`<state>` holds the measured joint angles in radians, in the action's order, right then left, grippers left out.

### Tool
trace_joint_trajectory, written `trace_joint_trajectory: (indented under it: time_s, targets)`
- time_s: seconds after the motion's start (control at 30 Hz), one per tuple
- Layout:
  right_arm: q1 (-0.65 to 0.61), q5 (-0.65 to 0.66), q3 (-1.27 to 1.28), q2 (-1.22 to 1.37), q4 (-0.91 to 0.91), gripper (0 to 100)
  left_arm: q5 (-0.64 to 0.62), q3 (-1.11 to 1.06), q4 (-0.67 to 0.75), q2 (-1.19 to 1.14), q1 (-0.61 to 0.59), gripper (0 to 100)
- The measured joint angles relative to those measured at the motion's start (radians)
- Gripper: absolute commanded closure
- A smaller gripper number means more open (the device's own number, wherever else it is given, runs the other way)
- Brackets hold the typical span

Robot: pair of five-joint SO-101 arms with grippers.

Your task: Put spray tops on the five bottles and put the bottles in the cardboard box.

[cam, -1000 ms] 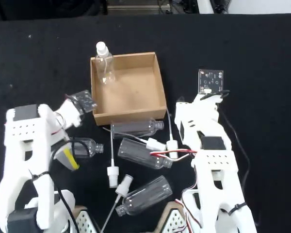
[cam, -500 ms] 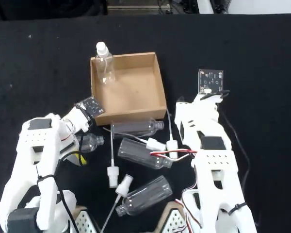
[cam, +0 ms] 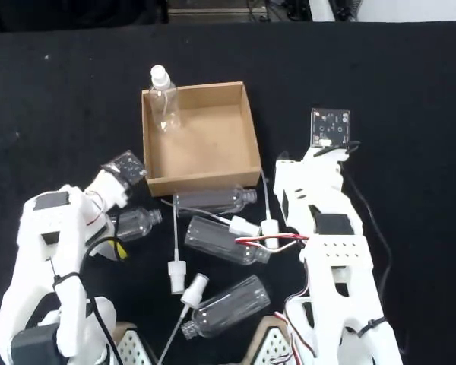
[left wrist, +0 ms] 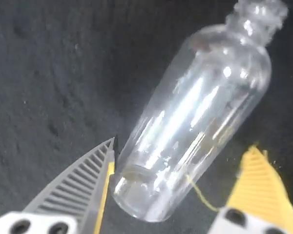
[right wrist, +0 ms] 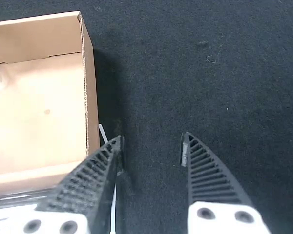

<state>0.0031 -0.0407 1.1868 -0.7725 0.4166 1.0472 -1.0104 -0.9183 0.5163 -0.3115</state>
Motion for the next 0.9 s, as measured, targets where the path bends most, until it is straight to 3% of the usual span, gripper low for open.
trace_joint_trajectory:
  time_s: [0.1, 0.4, 0.63, 0.9]
  targets:
    - [0.000, 0.000, 0.000, 0.000, 0.000, 81.9, 0.003, -0.008, 0.000, 0.000, -0.015, 85]
    - [0.000, 0.000, 0.000, 0.000, 0.000, 81.9, -0.005, 0.000, -0.097, 0.000, -0.084, 85]
    - [0.000, 0.000, 0.000, 0.000, 0.000, 81.9, -0.012, 0.064, -0.127, 0.000, -0.391, 84]
    - [0.000, 0.000, 0.000, 0.000, 0.000, 81.9, -0.115, 0.087, -0.137, -0.006, -0.792, 80]
